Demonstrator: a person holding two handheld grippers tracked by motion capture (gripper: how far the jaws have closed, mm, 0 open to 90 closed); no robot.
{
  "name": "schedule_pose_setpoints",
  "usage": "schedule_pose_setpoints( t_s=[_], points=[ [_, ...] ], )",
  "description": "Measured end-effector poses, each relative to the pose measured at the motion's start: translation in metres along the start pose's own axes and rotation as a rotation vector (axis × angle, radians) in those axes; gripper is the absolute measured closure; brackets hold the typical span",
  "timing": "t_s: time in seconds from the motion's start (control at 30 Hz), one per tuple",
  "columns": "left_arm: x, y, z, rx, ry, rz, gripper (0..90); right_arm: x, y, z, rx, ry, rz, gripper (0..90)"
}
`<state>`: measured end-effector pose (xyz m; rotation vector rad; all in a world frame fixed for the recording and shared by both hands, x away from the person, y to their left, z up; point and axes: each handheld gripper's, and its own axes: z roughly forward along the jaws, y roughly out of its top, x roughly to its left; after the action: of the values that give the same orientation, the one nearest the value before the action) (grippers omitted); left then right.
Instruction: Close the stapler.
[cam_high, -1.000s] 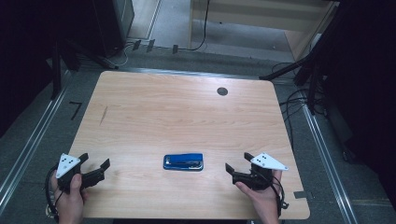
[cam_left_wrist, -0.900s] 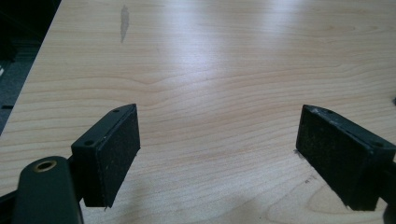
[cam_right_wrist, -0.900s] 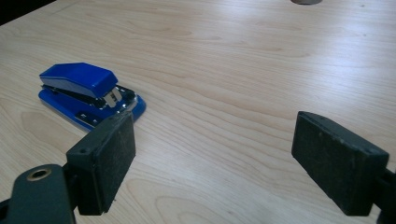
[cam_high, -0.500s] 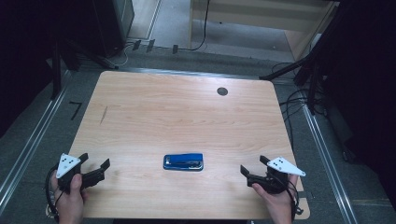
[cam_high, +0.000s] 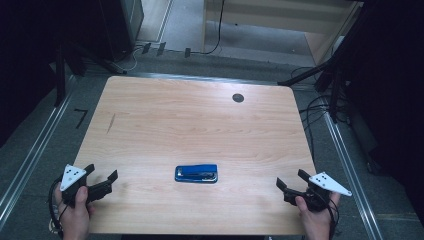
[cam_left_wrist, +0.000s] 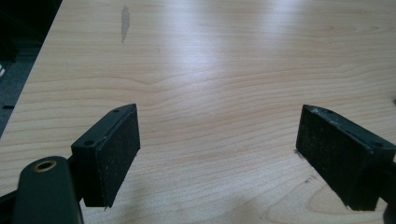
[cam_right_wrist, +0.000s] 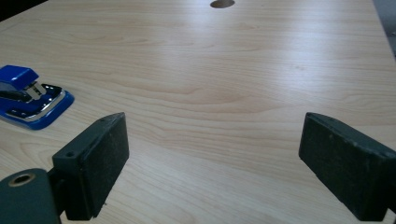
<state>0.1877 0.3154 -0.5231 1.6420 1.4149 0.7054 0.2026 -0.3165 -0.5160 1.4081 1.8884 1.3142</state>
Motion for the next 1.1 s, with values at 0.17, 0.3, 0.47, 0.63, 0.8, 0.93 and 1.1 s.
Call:
schedule_pose_setpoints(
  t_s=[0.17, 0.3, 0.47, 0.63, 0.8, 0.93, 1.1],
  points=[
    [0.000, 0.000, 0.000, 0.000, 0.000, 0.001, 14.1, -0.015, -0.005, -0.010, -0.014, -0.028, 0.017, 8.6],
    [0.000, 0.000, 0.000, 0.000, 0.000, -0.001, 14.1, -0.028, -0.010, -0.019, -0.025, -0.026, 0.025, 8.6],
    [0.000, 0.000, 0.000, 0.003, -0.001, 0.001, 14.1, -0.036, -0.017, -0.027, -0.029, -0.030, 0.027, 8.6],
    [0.000, 0.000, 0.000, 0.008, -0.001, 0.002, 14.1, -0.046, -0.022, -0.030, -0.032, -0.046, 0.031, 8.2],
    [0.001, 0.000, 0.000, 0.008, -0.002, 0.000, 14.1, -0.056, -0.027, -0.033, -0.036, -0.049, 0.061, 4.9],
    [0.000, 0.001, 0.001, 0.010, 0.001, 0.002, 14.1, -0.061, -0.031, -0.033, -0.033, -0.047, 0.077, 2.6],
    [0.001, 0.001, 0.001, 0.011, -0.002, 0.001, 14.1, -0.066, -0.037, -0.027, -0.010, -0.054, 0.092, 0.0]
  ],
)
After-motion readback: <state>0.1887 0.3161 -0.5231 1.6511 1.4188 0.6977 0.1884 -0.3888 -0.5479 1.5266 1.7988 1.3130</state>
